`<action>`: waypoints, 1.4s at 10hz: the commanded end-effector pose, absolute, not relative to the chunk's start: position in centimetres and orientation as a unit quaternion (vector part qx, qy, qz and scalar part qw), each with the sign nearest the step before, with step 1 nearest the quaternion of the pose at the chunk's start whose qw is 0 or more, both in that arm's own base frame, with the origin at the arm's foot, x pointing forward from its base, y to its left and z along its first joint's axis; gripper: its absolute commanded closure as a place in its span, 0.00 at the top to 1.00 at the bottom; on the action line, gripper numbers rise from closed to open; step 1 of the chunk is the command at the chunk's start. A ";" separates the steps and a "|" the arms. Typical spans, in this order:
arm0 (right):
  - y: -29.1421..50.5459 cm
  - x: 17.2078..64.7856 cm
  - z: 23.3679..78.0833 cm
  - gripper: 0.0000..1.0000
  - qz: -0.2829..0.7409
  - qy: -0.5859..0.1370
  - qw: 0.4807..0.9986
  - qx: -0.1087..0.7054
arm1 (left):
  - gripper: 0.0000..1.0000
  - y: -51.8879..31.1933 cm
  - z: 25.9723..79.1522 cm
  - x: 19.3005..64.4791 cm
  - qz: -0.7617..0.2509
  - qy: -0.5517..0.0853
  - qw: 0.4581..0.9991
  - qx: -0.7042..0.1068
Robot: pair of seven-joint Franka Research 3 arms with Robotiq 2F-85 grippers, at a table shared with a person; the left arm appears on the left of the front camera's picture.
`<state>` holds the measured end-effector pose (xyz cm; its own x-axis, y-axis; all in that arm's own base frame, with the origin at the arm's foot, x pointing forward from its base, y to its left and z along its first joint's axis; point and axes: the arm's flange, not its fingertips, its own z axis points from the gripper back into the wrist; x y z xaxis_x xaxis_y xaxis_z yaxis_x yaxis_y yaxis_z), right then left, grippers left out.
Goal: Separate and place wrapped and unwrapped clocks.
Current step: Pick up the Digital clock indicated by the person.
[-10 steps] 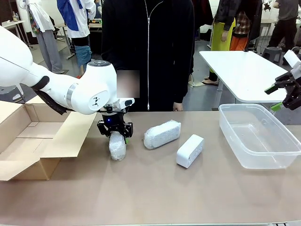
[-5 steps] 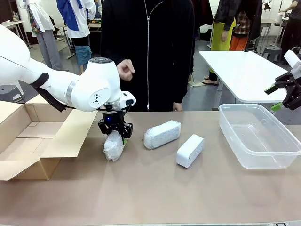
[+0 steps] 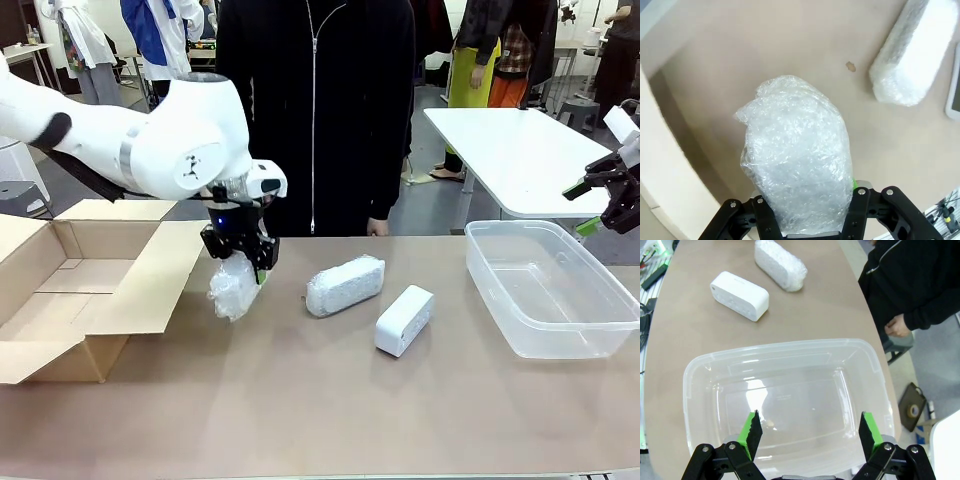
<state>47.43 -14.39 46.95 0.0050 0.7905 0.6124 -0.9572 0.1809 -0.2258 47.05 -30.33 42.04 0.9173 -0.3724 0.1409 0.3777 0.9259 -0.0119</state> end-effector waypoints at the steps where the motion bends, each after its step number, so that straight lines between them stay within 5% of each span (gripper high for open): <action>1: -14.3 47.5 46.8 1.00 0.627 -0.323 0.697 0.130 | 0.13 -29.0 45.0 46.8 -0.195 -0.086 0.976 -0.042; 2: -14.3 47.5 46.8 1.00 0.627 -0.323 0.697 0.130 | 0.33 -28.6 46.6 46.8 -0.193 -0.096 0.976 -0.043; 3: -14.3 47.5 46.8 1.00 0.627 -0.323 0.697 0.130 | 0.00 -28.0 47.8 46.8 -0.192 -0.103 0.975 -0.041; 4: -14.3 47.5 46.8 1.00 0.627 -0.323 0.697 0.130 | 0.13 -27.0 48.8 47.0 -0.190 -0.105 0.976 -0.036; 5: -14.3 47.5 46.8 1.00 0.627 -0.323 0.697 0.130 | 0.00 -25.8 49.5 47.2 -0.193 -0.099 0.976 -0.031; 7: -14.3 47.5 46.8 1.00 0.627 -0.323 0.697 0.130 | 0.00 -23.3 50.8 47.0 -0.187 -0.097 0.977 -0.030; 8: -14.3 47.5 46.8 1.00 0.627 -0.323 0.697 0.130 | 0.33 -22.9 51.1 46.7 -0.193 -0.099 0.976 -0.020; 14: -14.3 47.5 46.8 1.00 0.627 -0.323 0.697 0.130 | 0.33 -23.4 50.6 47.5 -0.180 -0.100 0.978 -0.018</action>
